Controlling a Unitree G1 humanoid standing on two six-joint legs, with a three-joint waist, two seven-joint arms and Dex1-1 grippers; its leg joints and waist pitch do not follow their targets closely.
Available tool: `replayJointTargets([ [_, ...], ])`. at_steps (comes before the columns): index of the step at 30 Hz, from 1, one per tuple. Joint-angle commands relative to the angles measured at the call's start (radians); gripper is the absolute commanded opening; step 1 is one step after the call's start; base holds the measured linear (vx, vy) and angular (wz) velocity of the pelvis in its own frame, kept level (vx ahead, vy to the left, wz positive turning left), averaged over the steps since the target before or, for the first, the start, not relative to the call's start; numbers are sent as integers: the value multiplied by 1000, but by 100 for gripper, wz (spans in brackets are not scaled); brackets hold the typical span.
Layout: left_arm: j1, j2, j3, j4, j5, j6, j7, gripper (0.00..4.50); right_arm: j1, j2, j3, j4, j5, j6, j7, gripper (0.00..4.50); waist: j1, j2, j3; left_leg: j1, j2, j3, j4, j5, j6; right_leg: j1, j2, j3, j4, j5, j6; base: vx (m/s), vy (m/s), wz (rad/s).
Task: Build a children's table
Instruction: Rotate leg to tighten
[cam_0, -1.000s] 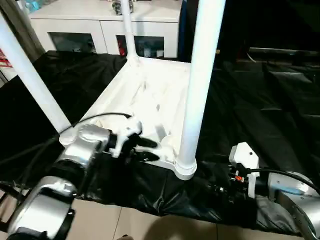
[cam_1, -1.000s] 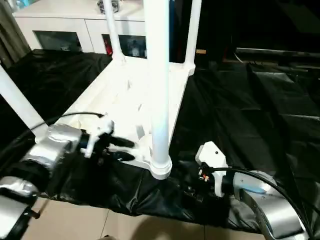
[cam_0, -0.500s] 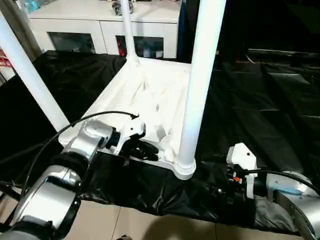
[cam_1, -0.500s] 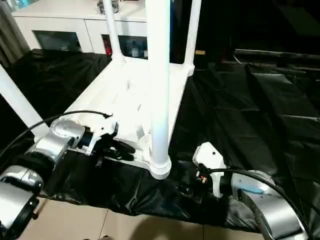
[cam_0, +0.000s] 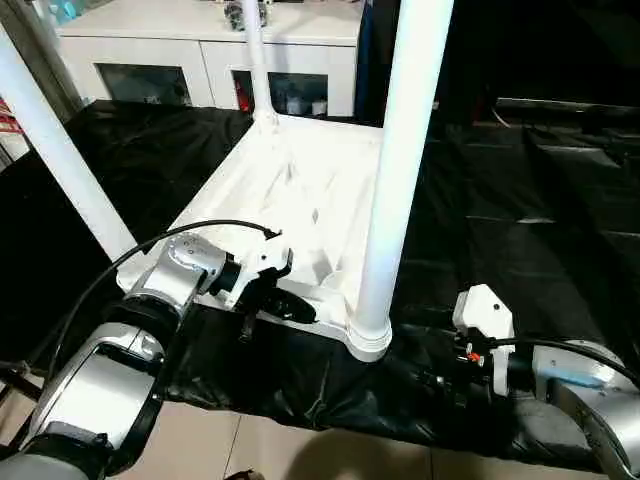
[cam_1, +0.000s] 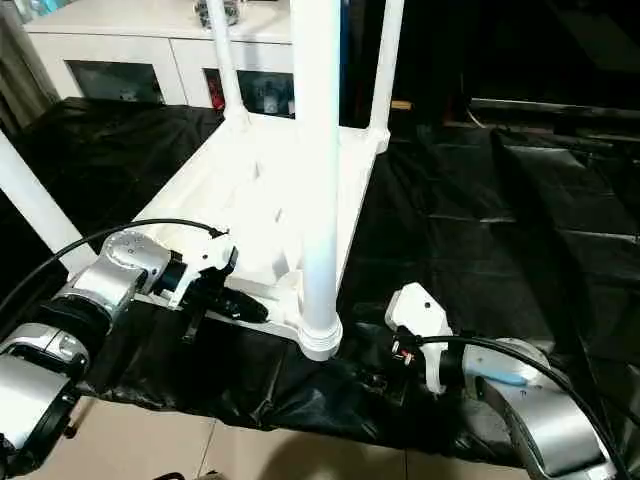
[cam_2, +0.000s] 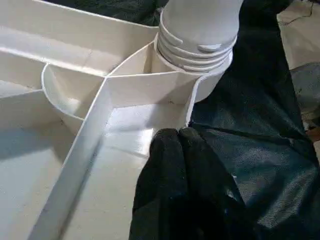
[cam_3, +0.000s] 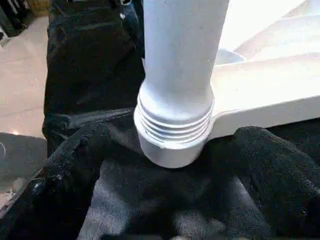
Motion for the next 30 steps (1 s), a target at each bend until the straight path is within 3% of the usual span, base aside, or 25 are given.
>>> replayJointTargets([
  [1,-3,6,-27,28,45,-7,15,5,-15,-14,5,1,-5,-5,6,450,6,-15,-53,5,22,-6,-63,-160,57,57,-80,45,-84,-204,-181,0,0,0],
  [3,-6,0,-21,33,53,-20,36,5,-14,-16,4,1,-6,-6,5,450,4,-15,-51,7,22,-6,-64,-178,51,57,-80,45,-89,-244,-170,0,0,0],
  [6,-12,-4,-14,36,47,-4,17,42,-14,-17,4,2,-7,-7,3,450,3,-14,-45,16,21,-6,-69,-218,40,55,-81,46,-99,-329,-153,0,0,0],
  [14,-25,-13,12,41,23,20,-14,105,-14,-14,0,6,-11,-8,7,450,2,-15,-52,14,22,-7,-68,-185,45,59,-79,48,-87,-222,-182,0,0,0],
  [25,-21,-5,-1,69,77,-36,33,105,-19,-10,10,15,-22,-15,8,450,1,-14,-49,16,24,-9,-72,-199,43,58,-82,47,-92,-244,-178,0,0,0],
  [30,-29,-2,-1,81,89,-36,32,54,-21,-8,11,17,-25,-16,10,450,1,-16,-48,15,25,-9,-73,-202,42,59,-82,48,-90,-231,-186,0,0,0],
])
